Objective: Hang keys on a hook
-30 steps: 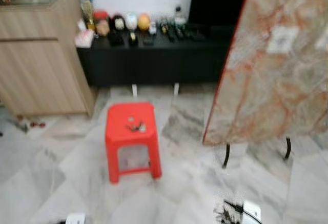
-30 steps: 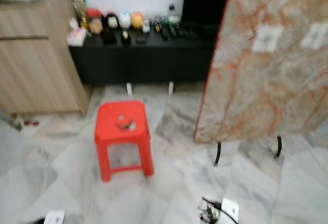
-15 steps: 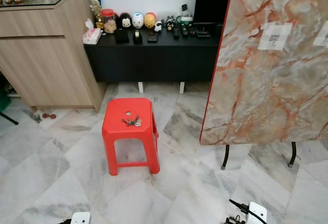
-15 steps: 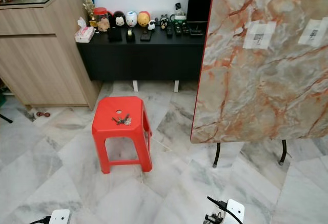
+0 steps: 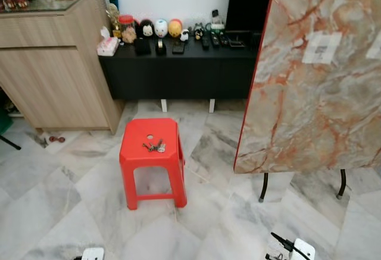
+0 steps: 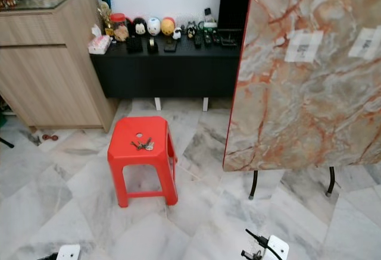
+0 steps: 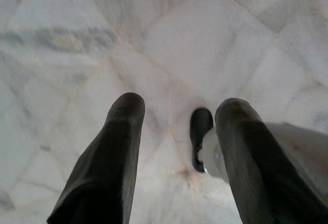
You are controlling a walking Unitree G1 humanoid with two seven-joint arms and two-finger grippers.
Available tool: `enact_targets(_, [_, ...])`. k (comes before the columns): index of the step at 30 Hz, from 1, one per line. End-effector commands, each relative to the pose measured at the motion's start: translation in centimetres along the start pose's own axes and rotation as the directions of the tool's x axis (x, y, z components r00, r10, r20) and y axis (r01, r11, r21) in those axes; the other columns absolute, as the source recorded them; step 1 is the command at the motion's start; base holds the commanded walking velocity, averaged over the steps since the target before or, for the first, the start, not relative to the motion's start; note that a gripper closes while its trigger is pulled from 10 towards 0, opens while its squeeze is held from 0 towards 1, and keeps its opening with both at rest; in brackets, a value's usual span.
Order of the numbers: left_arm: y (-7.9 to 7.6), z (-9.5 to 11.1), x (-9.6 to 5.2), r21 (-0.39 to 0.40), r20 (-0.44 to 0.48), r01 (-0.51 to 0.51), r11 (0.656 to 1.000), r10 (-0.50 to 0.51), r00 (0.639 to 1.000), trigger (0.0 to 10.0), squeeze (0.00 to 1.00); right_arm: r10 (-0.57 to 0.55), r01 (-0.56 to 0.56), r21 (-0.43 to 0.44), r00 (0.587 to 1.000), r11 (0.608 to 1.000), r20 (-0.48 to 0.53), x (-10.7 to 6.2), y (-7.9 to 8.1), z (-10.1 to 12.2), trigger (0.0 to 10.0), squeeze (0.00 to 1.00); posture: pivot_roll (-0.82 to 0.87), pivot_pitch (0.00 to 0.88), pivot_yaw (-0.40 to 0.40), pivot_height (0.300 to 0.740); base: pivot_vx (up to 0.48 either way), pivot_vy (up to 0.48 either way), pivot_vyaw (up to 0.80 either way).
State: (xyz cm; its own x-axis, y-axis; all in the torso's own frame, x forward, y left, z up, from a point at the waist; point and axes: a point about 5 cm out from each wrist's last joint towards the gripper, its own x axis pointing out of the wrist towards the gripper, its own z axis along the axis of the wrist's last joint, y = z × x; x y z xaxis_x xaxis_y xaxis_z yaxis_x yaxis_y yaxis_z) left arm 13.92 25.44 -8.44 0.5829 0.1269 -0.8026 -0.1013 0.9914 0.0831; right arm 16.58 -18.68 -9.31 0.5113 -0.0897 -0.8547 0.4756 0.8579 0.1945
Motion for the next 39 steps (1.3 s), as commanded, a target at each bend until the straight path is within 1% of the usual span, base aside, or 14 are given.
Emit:
enact_targets(1, [-0.94, 0.32, 0.24, -0.005, 0.008, 0.025, 1.0, -0.025, 1.0, 10.0, 0.0, -0.033, 0.032, 0.014, 0.999, 0.999, 0.027, -0.08, -1.18, 0.58, 10.0, 0.0, 0.08, 0.0, -0.054, 0.74, 0.289, 0.0, 0.0])
enact_targets(3, [-0.98, 0.26, 0.24, -0.007, 0.005, 0.026, 1.0, -0.026, 1.0, 10.0, 0.0, -0.033, 0.033, 0.007, 0.999, 0.999, 0.027, -0.09, -1.23, 0.6, 10.0, 0.0, 0.08, 0.0, -0.054, 0.74, 0.285, 0.0, 0.0])
enact_targets(4, [-0.99, 0.25, 0.24, -0.007, 0.004, 0.027, 1.0, -0.027, 1.0, 10.0, 0.0, -0.029, 0.028, 0.022, 0.999, 0.999, 0.034, -0.09, -1.2, 0.63, 10.0, 0.0, 0.08, 0.0, -0.054, 0.74, 0.285, 0.0, 0.0])
enact_targets(6, [-1.0, 0.24, 0.23, -0.008, 0.004, 0.028, 1.0, -0.028, 1.0, 10.0, 0.0, -0.027, 0.026, 0.026, 0.999, 0.999, 0.036, -0.09, -1.19, 0.64, 10.0, 0.0, 0.08, 0.0, -0.054, 0.74, 0.287, 0.0, 0.0])
enact_targets(16, [-0.95, 0.25, 0.23, -0.008, 0.003, 0.029, 1.0, -0.029, 1.0, 10.0, 0.0, -0.03, 0.029, 0.023, 0.999, 0.999, 0.033, -0.09, -1.18, 0.59, 10.0, 0.0, 0.08, 0.004, -0.052, 0.74, 0.291, 0.0, 0.0])
enact_targets(18, [-0.91, 0.25, 0.23, -0.006, 0.003, 0.029, 1.0, -0.029, 1.0, 10.0, 0.0, -0.03, 0.029, 0.034, 0.999, 0.999, 0.035, -0.09, -1.13, 0.56, 10.0, 0.0, 0.08, 0.003, -0.052, 0.74, 0.289, 0.0, 0.0])
enact_targets(31, [-0.84, 0.33, 0.24, -0.001, 0.003, 0.031, 1.0, -0.031, 1.0, 10.0, 0.0, -0.03, 0.029, 0.04, 0.999, 0.999, 0.037, -0.08, -1.02, 0.56, 10.0, 0.0, 0.08, 0.002, -0.047, 0.74, 0.289, 0.0, 0.0])
enact_targets(33, [-0.82, 0.36, 0.24, 0.0, 0.002, 0.033, 0.999, -0.033, 0.999, 10.0, 0.0, -0.03, 0.028, 0.059, 0.999, 0.998, 0.04, -0.07, -0.95, 0.54, 10.0, 0.0, 0.08, 0.006, -0.047, 0.74, 0.291, 0.0, 0.0])
enact_targets(39, [-0.76, 0.36, 0.24, -0.001, 0.001, 0.031, 1.0, -0.031, 1.0, 10.0, 0.0, -0.028, 0.025, 0.058, 0.999, 0.998, 0.042, -0.07, -0.88, 0.55, 10.0, 0.0, 0.09, 0.005, -0.046, 0.74, 0.287, 0.0, 0.0])
